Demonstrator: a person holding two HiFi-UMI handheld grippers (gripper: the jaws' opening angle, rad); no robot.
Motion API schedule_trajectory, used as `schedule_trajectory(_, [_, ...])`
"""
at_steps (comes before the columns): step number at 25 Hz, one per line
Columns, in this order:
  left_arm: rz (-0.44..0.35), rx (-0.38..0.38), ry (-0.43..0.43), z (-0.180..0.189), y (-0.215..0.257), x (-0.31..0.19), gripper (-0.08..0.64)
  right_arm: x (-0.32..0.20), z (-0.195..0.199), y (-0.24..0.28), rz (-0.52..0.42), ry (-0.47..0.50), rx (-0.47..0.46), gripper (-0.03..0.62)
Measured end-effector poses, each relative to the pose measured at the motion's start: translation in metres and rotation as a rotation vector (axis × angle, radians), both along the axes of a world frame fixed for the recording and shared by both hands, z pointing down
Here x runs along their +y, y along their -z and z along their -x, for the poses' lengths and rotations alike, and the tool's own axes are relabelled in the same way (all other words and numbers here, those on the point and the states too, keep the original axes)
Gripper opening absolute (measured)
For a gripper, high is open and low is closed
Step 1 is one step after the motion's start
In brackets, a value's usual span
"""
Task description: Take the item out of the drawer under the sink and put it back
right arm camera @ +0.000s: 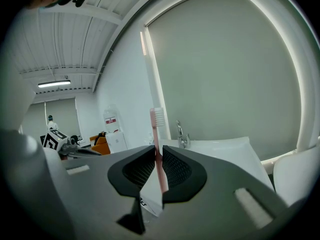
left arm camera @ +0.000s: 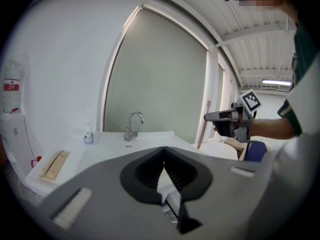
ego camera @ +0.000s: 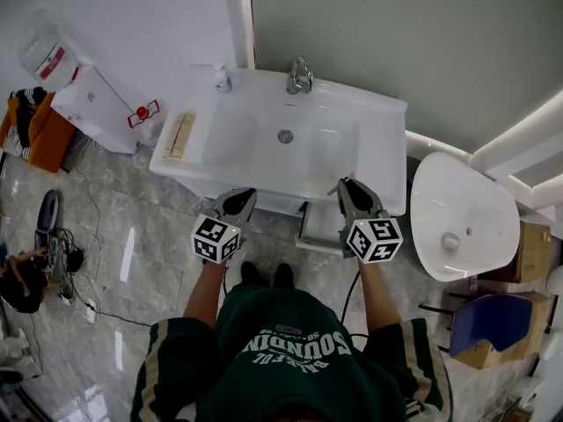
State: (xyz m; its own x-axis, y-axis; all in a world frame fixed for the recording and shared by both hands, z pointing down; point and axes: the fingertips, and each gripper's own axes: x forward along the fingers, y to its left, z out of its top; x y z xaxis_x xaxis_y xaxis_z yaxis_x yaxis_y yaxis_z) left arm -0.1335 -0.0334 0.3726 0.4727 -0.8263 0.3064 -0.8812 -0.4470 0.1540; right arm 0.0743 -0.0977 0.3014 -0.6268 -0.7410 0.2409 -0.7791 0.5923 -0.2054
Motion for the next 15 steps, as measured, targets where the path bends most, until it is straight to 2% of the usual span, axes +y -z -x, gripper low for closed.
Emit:
schedule_trajectory(8, [0.028,0.008,-0.014,-0.005,-0.009,0.003,0.051,0.005,-0.004,-0.016,0.028,0.003,0.028,0.049])
schedule_trajectory(15, [0.069,0.016,-0.029,-0.016,-0.032,0.007,0.051,0.013,-0.017,-0.058,0.082,0.012,0.093,0.049])
